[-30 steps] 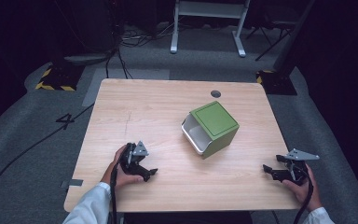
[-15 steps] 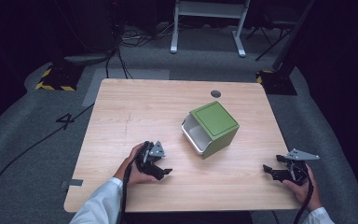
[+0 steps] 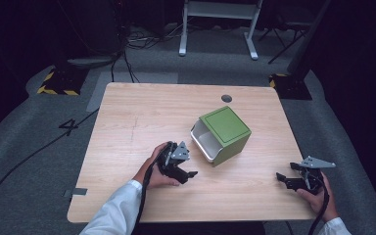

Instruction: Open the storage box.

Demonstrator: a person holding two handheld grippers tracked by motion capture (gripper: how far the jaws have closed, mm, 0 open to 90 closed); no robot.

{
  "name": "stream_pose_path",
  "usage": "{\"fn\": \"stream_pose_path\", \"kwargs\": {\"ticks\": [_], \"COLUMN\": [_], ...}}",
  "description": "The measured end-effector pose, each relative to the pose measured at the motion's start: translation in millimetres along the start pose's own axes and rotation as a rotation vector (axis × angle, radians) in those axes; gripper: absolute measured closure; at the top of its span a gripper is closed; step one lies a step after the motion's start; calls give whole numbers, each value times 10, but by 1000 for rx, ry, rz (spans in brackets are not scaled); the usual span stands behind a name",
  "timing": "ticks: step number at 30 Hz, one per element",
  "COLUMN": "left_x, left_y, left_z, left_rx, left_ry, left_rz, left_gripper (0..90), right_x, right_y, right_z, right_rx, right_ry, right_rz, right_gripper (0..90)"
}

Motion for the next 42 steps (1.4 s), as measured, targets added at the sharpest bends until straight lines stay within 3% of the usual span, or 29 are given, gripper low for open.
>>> {"fn": "stream_pose_path", "kwargs": {"ticks": [14, 29, 38, 42], "left_x": [253, 390, 466, 441], "left_y": [95, 351, 499, 553], "left_z": [-112, -180, -148, -152], "left_rx": [-39, -95, -132, -143], "left_ry": [40, 93, 79, 89], "left_rz": [-47, -9, -10, 18], "left_gripper": [163, 168, 173, 176], "right_x": [0, 0, 0, 0], "right_y": [0, 0, 0, -1], "right_z": [0, 0, 0, 0], "right_rx": [0, 2, 1, 0], "right_ry": [0, 0, -1, -2], "right_rz": [0, 0, 0, 0], "right_gripper": [180, 182, 181, 182]}}
Point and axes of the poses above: each handheld gripper's, and its own axes: y roughly forward along the jaws, x roughly out of its top, z roughly to its left, the point moved 6 cm from there along y, roughly forward along the jaws, and after that the axes turned 5 degrees about -y, right-handed, at the moved point
